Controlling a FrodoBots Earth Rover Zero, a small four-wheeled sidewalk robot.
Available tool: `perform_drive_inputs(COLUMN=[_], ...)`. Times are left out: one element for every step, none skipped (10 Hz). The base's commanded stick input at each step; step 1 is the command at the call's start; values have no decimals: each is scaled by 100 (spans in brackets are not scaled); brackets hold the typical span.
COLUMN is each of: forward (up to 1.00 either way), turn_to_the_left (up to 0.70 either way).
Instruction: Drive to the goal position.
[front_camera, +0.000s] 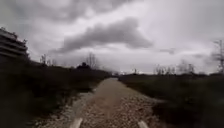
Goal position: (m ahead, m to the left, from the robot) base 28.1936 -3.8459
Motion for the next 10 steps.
perform_drive_inputs(forward=[70, 70, 70, 70, 70, 70, 70, 70, 70, 70], turn_to_the_left=[0, 0, 0, -2, -6, -34, -12, 0, 0, 0])
